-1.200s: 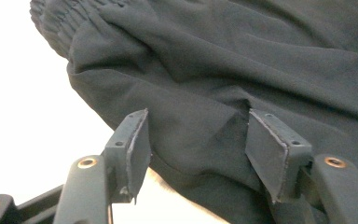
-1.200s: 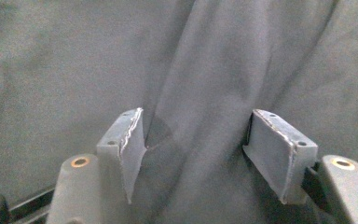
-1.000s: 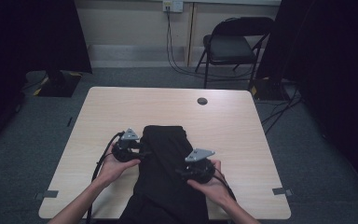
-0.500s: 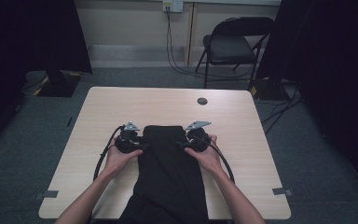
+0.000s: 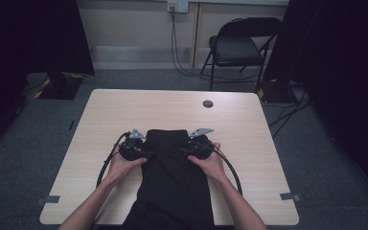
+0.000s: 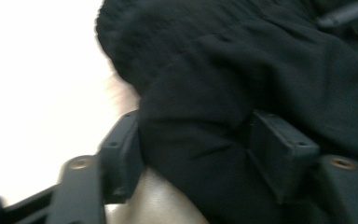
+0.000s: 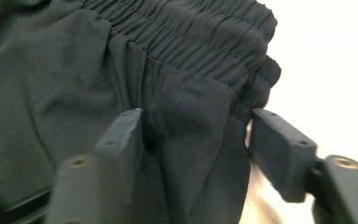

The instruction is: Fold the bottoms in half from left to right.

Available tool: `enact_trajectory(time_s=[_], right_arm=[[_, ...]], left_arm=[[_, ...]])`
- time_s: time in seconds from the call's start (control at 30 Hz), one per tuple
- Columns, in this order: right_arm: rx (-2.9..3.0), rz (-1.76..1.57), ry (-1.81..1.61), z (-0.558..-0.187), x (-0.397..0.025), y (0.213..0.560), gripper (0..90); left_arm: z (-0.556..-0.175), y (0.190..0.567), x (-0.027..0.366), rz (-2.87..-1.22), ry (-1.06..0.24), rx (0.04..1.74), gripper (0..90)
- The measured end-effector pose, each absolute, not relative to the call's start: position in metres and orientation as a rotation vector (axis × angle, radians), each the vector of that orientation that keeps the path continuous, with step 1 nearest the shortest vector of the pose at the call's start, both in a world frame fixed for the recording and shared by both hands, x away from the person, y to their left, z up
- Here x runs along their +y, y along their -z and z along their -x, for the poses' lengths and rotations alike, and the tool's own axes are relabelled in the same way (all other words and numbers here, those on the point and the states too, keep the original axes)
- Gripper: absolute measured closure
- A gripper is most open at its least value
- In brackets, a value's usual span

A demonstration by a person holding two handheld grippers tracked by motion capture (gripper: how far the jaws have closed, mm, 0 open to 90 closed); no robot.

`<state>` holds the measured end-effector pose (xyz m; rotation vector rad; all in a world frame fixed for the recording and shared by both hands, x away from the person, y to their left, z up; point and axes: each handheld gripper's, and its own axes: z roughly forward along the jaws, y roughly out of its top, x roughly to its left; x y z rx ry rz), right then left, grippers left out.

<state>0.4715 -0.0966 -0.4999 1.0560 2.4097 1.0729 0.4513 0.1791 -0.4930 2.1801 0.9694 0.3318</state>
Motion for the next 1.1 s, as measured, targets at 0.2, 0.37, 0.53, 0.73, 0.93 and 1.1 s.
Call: enact_trajectory(time_s=[0.2, 0.37, 0.53, 0.73, 0.93, 1.1], right_arm=[[2.403, -1.055, -1.122, -0.464, -0.096, 0.501, 56.4], [2.446, -1.057, -1.155, -0.464, -0.096, 0.499, 78.3], [2.440, -1.059, -1.165, -0.465, -0.094, 0.499, 84.7], [2.392, -1.076, -1.235, -0.471, -0.099, 0.481, 85.9], [2.308, -1.034, -1.316, -0.485, -0.097, 0.436, 85.9], [2.263, -1.012, -1.359, -0.494, -0.096, 0.412, 85.9]], left_arm=[[-0.451, 0.496, 0.187, -2.106, -0.244, 0.977, 75.8], [-0.452, 0.497, 0.190, -2.081, -0.210, 1.000, 83.9], [-0.455, 0.497, 0.192, -2.033, -0.205, 1.023, 85.1], [-0.459, 0.482, 0.195, -1.987, -0.259, 1.007, 85.7], [-0.473, 0.440, 0.201, -1.898, -0.326, 0.992, 86.1], [-0.483, 0.414, 0.205, -1.850, -0.363, 0.970, 86.2]])
